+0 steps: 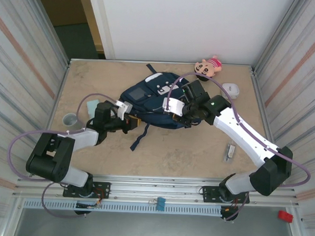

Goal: Pack the student bag

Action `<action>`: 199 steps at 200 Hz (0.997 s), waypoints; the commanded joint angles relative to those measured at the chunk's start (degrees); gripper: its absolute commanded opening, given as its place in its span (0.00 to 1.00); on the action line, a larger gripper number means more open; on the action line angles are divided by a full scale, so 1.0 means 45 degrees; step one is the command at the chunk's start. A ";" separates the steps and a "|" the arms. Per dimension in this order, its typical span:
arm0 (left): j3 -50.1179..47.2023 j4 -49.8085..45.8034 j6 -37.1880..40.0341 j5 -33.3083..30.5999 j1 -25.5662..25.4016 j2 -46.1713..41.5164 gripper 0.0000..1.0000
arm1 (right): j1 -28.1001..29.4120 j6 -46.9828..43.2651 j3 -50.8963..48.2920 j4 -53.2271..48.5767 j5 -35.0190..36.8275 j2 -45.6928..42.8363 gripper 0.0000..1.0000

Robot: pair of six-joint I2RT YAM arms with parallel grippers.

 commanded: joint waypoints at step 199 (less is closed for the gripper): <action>0.2684 -0.7639 0.9325 -0.2188 -0.3838 -0.4621 0.67 | -0.1693 -0.2126 -0.3521 0.2526 -0.4844 -0.1426 0.00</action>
